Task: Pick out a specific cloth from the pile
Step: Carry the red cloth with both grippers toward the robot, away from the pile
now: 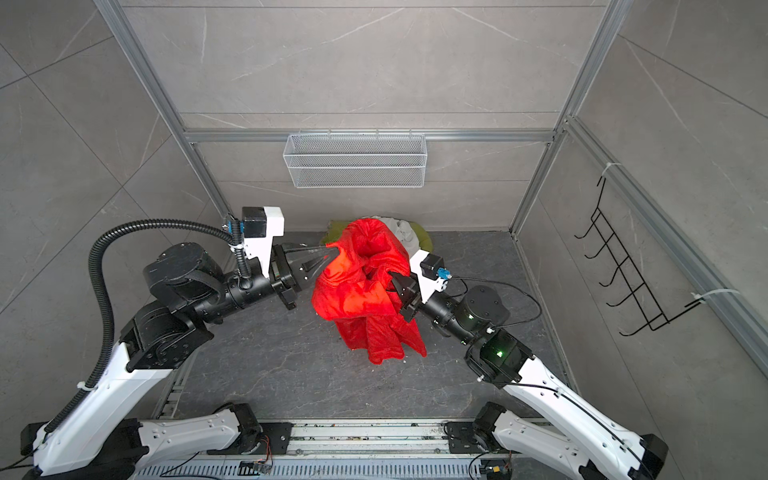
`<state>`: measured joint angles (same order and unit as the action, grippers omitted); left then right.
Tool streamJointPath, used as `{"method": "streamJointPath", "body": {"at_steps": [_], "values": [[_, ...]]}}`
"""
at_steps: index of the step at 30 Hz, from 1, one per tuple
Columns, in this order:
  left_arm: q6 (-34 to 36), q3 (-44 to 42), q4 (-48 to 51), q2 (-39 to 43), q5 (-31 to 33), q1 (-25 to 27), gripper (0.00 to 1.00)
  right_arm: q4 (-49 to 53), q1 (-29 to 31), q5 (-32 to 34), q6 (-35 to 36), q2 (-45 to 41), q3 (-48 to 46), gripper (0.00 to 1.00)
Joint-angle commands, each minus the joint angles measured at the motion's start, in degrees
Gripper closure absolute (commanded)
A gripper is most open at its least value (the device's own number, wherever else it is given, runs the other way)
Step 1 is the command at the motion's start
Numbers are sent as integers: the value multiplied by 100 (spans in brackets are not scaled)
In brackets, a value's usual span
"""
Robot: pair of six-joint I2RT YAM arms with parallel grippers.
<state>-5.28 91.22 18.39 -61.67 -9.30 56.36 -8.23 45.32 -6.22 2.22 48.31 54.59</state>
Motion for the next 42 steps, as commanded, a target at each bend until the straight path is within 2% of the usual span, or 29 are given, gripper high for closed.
{"method": "streamJointPath", "body": {"at_steps": [1, 6, 11, 18, 25, 35, 42], "values": [[350, 120, -143, -76, 485, 382, 100, 428, 31, 26, 62, -278, 30, 100], [448, 315, -188, -416, 731, 927, 100, 978, 33, 144, 138, -568, 158, 100], [314, 322, -468, -767, 730, 1258, 100, 1406, 37, 471, 293, -911, 194, 100], [-181, 283, -1092, -1340, 289, 1298, 100, 1624, 32, 921, 386, -1347, 56, 100], [-433, 295, -1416, -1749, 151, 1299, 100, 1704, 33, 1140, 438, -1430, -161, 100], [-443, -144, -1462, -1566, 507, 1301, 100, 1586, 39, 1013, 277, -1263, -479, 100], [-411, -721, -1358, -1284, 993, 1298, 100, 1185, 35, 795, -91, -1015, -904, 100]]}}
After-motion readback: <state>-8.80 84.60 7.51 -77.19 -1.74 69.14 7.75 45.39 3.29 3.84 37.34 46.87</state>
